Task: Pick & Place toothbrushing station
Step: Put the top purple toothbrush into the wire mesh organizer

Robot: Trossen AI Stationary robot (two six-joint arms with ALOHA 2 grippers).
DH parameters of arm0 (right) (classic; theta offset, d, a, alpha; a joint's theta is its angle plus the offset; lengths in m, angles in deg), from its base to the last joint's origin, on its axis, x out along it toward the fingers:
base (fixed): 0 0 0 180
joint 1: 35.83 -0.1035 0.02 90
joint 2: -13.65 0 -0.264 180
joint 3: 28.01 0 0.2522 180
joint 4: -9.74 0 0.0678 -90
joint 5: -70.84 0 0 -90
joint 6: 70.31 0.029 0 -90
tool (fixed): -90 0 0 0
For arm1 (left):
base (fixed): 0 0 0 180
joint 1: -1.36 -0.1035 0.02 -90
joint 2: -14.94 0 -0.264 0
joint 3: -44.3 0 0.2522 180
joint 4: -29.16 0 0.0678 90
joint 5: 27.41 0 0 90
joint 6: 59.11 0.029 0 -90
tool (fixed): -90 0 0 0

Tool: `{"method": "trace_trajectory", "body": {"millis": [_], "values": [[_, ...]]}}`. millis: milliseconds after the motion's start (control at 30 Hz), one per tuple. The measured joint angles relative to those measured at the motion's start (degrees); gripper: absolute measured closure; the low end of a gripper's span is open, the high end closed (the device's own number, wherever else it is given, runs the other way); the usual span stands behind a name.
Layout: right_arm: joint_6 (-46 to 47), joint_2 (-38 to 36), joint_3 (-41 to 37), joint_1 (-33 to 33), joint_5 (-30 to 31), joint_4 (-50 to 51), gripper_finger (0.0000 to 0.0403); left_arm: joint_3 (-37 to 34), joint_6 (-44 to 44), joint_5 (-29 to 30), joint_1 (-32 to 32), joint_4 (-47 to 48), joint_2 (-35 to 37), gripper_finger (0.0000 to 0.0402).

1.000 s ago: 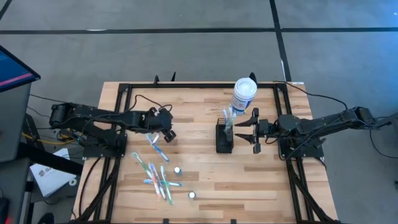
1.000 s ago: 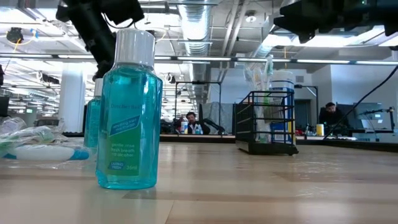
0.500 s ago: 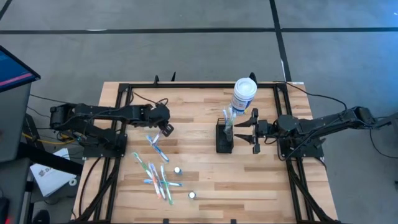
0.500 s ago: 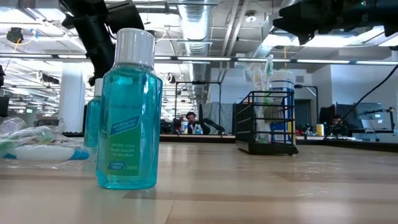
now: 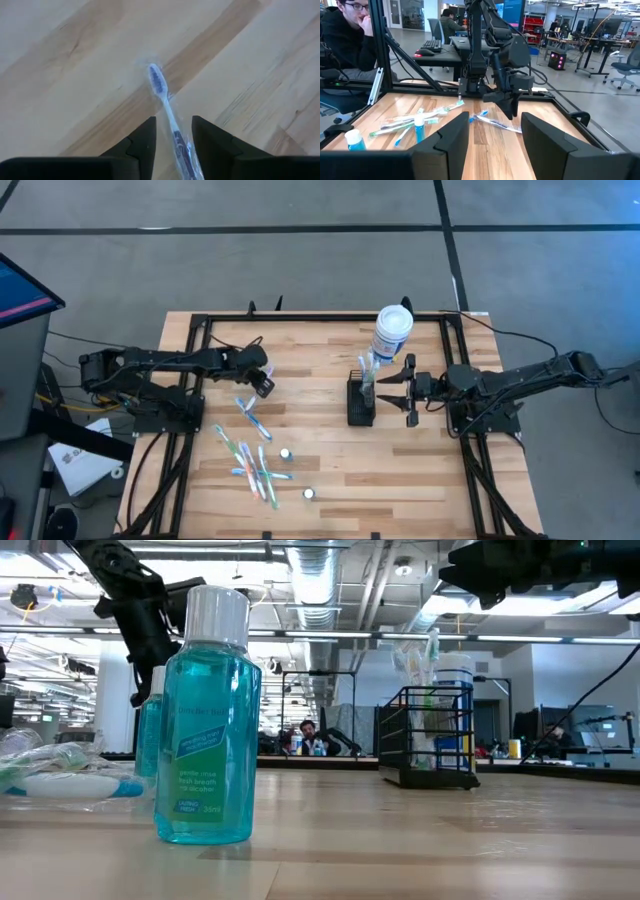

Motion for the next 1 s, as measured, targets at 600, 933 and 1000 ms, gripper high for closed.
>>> {"method": "trace_trajectory", "body": {"millis": [600,933,1000], "values": [[-0.44,0.00,0.00,0.11,0.00,-0.42,0.0233,0.00,0.87,0.11,-1.21,-4.65,-7.47,0.0237],[-0.50,0.00,0.00,0.13,0.00,-0.78,0.0233,0.00,0.87,0.16,-1.19,-6.40,-8.17,0.0237],[-0.50,0.00,0.00,0.11,0.00,-0.83,0.0233,0.00,0.87,0.16,-1.19,-6.47,-8.17,0.0237]]}}
